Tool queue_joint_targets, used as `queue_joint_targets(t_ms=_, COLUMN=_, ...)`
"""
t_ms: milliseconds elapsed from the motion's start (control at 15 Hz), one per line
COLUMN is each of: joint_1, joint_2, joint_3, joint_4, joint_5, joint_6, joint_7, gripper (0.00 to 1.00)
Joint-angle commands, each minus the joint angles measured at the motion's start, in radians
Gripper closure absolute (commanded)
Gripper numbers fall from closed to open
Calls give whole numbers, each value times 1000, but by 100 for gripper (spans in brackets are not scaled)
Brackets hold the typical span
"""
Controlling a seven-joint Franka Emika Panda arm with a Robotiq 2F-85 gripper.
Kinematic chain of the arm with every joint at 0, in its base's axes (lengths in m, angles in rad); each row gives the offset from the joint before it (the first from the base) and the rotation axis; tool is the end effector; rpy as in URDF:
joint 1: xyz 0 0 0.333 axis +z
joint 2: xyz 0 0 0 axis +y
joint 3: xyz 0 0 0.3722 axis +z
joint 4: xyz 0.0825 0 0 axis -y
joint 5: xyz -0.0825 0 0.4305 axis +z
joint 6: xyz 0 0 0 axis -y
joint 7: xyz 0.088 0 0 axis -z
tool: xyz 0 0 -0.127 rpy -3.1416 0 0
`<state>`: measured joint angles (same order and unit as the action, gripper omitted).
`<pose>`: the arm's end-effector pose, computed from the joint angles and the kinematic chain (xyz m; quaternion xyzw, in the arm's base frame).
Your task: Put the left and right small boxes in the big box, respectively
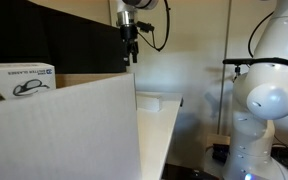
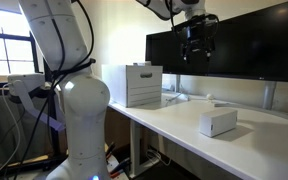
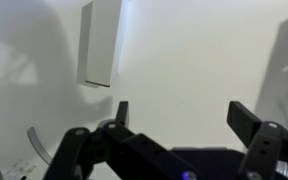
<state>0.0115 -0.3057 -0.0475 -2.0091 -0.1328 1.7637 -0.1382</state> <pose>0.4991 -0.0352 0.6167 0.9959 0.0626 0.0249 0.0607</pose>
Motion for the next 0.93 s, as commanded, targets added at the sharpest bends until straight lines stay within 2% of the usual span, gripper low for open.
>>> queue_joint_targets(t_ms=0, joint_1=-27, joint_2=-23, joint_3=-6, joint_4=-56, joint_5=-14, joint_6=44, joint_7=23, gripper=0)
queue_joint_targets(t_ms=400, joint_1=-74, joint_2=-17, joint_3=-38, joint_4=-73, joint_5=-30, joint_6=68, joint_7=60, gripper=0)
queue_joint_targets(t_ms=867, joint_1=-141, joint_2=-22, joint_3=-107, joint_4=-116, joint_5=-28, joint_6=60, joint_7=57, gripper=0)
